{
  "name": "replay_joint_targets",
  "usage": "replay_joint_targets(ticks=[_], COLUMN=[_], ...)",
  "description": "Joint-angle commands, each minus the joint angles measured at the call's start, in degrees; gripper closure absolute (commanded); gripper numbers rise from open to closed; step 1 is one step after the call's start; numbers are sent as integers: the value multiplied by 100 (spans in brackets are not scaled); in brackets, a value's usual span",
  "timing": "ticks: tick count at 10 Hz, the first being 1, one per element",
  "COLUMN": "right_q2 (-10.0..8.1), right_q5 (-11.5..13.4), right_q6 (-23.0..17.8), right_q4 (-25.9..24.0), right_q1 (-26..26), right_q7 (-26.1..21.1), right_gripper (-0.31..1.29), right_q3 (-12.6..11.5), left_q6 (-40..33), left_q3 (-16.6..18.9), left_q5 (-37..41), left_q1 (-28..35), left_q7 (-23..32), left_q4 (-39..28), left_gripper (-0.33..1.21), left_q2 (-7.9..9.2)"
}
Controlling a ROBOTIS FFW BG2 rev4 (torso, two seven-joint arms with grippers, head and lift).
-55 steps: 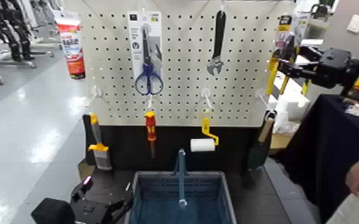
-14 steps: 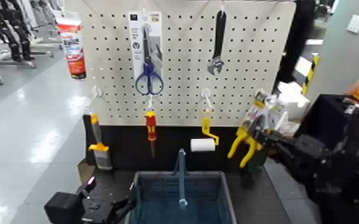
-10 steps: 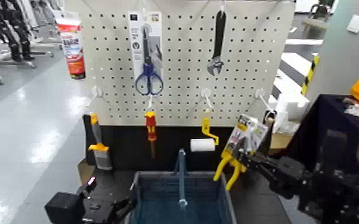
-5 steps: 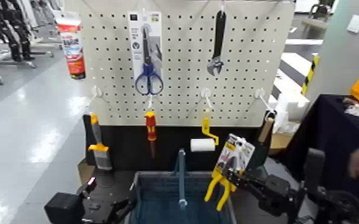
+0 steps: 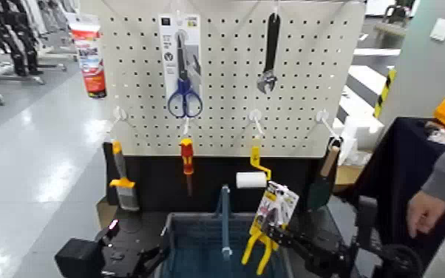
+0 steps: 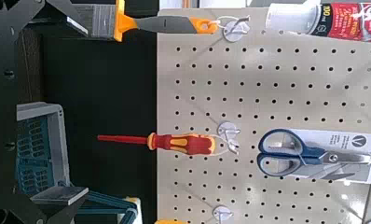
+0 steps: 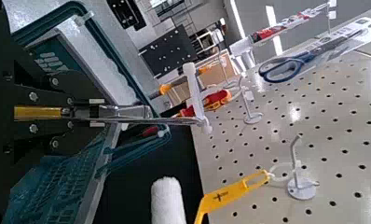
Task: Put the yellow pliers into the crate.
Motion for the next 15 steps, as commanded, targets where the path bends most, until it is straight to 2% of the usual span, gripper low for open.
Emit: replay_joint_targets(ticks=[1, 5, 12, 13, 15], right_q2=[-78, -201, -289, -297, -297], right_q5=[77, 218, 473, 490, 481], right_q6=[-191, -367, -349, -349, -349], right_q4=[436, 911, 1104, 1104, 1078], right_q1=[-222, -503, -635, -635, -626], right_q7=[48, 74, 83, 74, 74], right_gripper=[112, 112, 112, 104, 37], right_q3=[133, 361, 546, 555, 528], left_q6=[0, 0, 0, 0, 0], left_q3=[-9, -17, -9, -9, -9], left_q5=[6, 24, 24, 24, 24], left_q1=[-21, -38, -38, -38, -29], left_q7=[0, -9, -27, -27, -27], left_q4=[-9, -9, 0, -9, 0], left_gripper=[12, 12, 12, 12, 12], left_q2=[0, -9, -18, -18, -9])
